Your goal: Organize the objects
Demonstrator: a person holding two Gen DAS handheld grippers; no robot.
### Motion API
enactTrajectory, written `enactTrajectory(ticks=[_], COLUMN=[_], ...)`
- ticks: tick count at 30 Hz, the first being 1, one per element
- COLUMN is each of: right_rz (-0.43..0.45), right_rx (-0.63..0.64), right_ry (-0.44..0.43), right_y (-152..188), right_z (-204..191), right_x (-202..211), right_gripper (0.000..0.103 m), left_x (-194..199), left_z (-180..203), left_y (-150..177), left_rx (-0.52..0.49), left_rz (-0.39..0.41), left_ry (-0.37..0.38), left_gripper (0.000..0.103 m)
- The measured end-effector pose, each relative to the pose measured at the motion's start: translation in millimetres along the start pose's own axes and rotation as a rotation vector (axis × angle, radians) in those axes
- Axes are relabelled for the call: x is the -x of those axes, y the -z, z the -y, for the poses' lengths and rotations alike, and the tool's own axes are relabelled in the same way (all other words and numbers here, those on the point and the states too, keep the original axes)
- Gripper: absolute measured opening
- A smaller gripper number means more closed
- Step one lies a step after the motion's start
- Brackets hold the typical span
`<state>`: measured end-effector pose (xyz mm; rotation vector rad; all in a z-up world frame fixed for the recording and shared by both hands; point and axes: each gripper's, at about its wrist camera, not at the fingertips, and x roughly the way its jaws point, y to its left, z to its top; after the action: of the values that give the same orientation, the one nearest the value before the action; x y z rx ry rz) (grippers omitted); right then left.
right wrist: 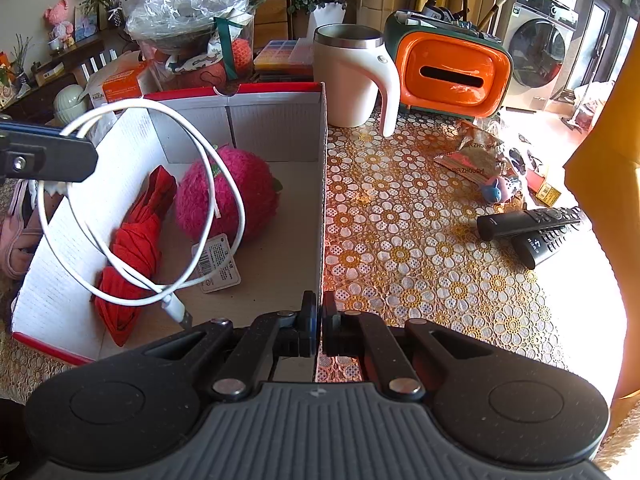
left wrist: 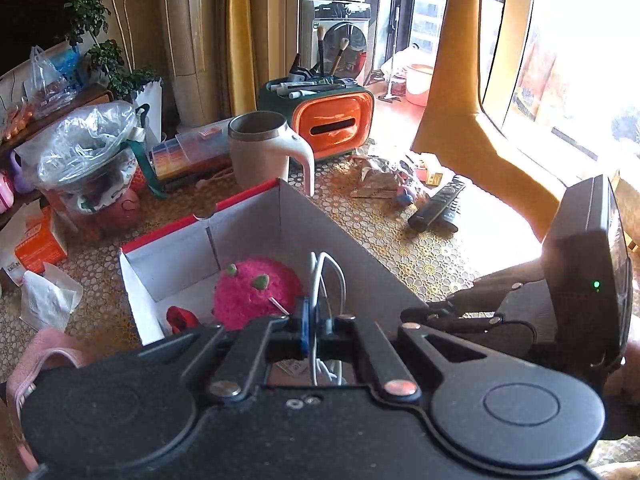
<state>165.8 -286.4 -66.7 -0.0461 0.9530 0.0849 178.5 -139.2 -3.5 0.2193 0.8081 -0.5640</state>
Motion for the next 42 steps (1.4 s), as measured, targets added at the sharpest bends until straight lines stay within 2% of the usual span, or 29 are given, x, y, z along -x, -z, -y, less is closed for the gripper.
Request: enactTrajectory(ticks=[4, 11, 16, 25, 30, 33, 37, 42], right_rz=[0.0, -0.001, -0.002, -0.001, 0.0, 0.001, 0.0, 0.0], right_rx=[-0.002, -0.002, -0.003, -0.001, -0.004, -0.003, -0.005, -0.003], right_ry=[-0.004, -0.007, -0.009, -0.009, -0.009, -0.009, -0.01, -0.009], right_y=[0.6, 1.0, 0.8, 1.4, 1.7, 1.8, 2.1, 1.8], right_z=[0.6, 0.2, 0.9, 1.1, 1.1, 1.1, 1.4, 1.6], right_x=[-0.4, -0.4, 0.1, -0.6, -0.5, -0.4, -0.5, -0.4], right_gripper=[0.001, 0.002, 0.002, 0.002, 0.002, 0.002, 0.002, 0.002], left_x=[-21.9, -47.3, -58.6, -73.3, -78.0, -77.8, -70.7, -61.0], left_z=[3.1, -10.9, -22.8, -38.1, -44.0, -45.1, -45.2, -43.3], left_y=[0.6, -3.3, -0.8, 9.2, 14.6, 15.2, 14.7, 13.2], left_rx=[-0.013, 0.022, 0.035, 0.024, 0.035, 0.038, 0.047, 0.042], left_rz=[-0.023, -0.049, -0.079, -0.14, -0.162, -0.166, -0.141, -0.115], left_ry=[0.009, 0.022, -0.007, -0.105, -0.126, -0.135, -0.146, -0.142], left_gripper=[0.002, 0.002, 0.002, 0.005, 0.015, 0.025, 0.058, 0.062])
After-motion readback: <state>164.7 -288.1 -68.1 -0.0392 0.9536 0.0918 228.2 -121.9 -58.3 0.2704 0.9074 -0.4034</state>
